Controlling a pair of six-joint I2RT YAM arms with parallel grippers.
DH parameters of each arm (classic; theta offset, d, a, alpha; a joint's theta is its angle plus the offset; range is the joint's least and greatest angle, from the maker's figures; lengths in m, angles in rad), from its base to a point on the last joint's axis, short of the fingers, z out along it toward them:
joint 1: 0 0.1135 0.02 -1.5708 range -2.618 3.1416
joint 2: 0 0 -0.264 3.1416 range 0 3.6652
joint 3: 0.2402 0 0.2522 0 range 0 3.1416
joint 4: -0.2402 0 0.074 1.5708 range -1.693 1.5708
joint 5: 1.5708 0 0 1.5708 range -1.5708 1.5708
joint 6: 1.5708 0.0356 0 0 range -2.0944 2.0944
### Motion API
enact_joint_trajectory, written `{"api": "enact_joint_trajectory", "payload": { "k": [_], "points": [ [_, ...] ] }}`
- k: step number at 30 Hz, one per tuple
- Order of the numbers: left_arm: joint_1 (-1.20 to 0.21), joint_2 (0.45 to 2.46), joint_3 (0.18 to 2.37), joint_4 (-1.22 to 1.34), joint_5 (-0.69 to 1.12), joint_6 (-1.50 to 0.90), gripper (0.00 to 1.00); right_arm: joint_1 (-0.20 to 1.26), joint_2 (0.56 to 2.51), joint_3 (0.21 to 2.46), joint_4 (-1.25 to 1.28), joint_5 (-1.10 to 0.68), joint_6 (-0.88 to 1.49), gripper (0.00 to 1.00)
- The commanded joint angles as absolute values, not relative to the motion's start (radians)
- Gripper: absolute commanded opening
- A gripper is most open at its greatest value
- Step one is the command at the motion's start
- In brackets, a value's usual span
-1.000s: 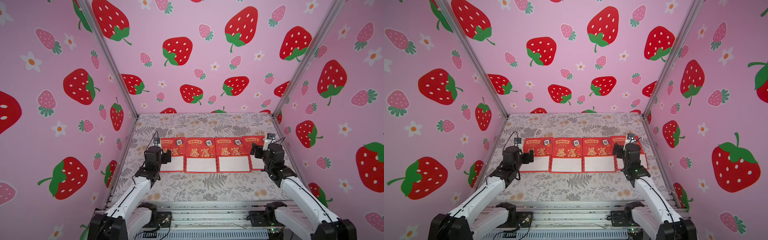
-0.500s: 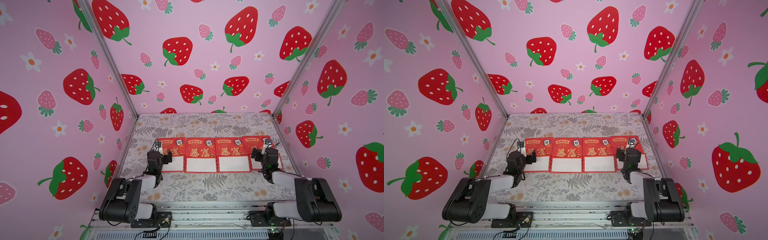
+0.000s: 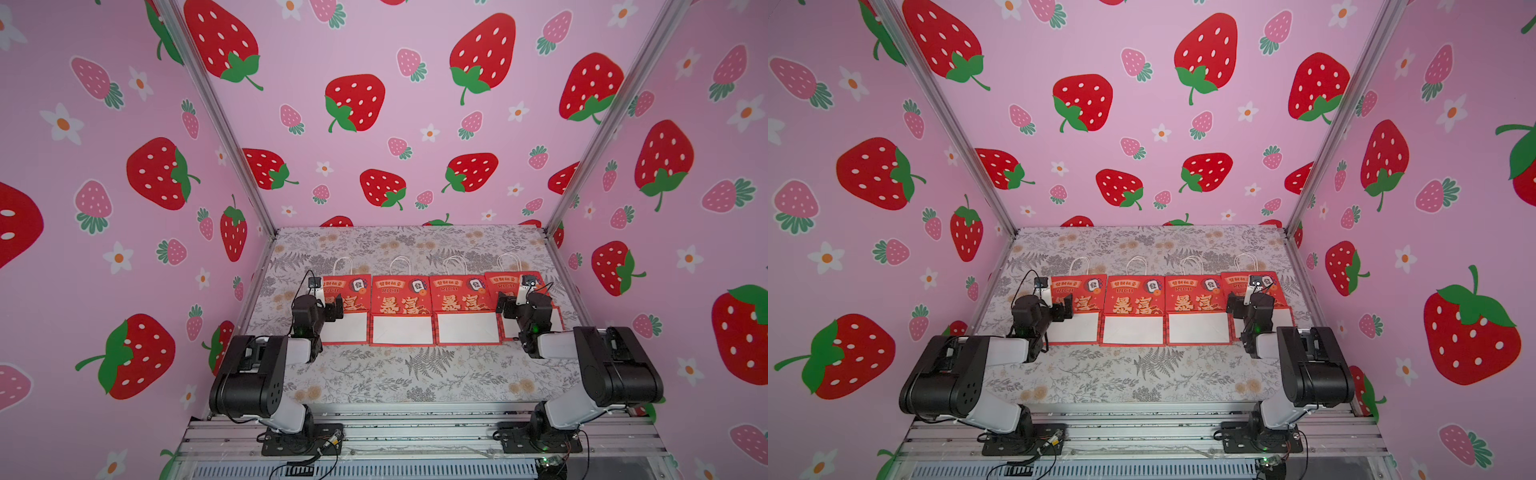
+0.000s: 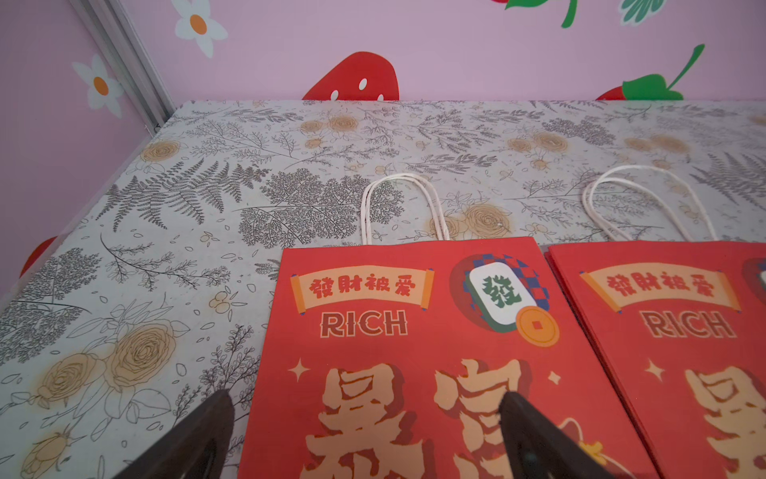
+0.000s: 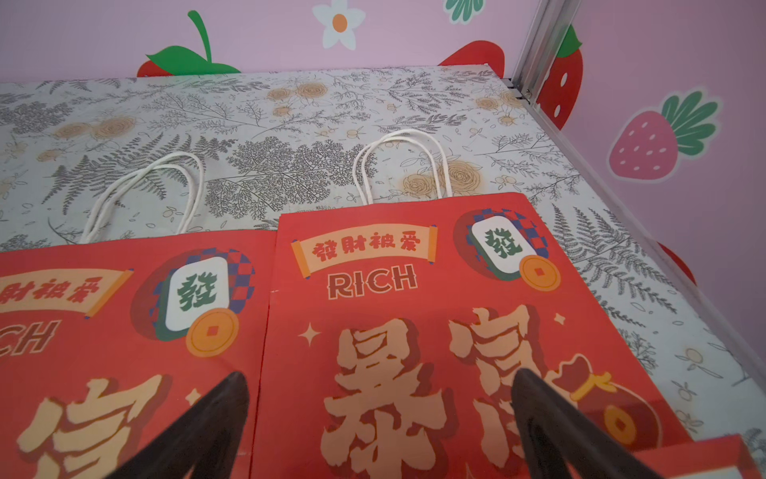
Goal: Put away the paper bag
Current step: Reset both arms
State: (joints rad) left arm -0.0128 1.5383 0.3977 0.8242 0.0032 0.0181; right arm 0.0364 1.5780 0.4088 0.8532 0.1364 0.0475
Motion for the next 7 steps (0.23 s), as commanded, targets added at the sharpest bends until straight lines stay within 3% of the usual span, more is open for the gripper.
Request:
{"api": "enact_joint_trajectory", "payload": {
  "k": [1,7],
  "points": [
    [-0.005,1.542,0.439,0.790,0.013,0.006,0.99,0.028,1.573,0.423,0.851,0.114,0.038,0.99],
    [0.023,1.548,0.454,0.770,0.066,-0.011,0.99,0.017,1.572,0.434,0.827,0.088,0.046,0.99]
  ]
}}
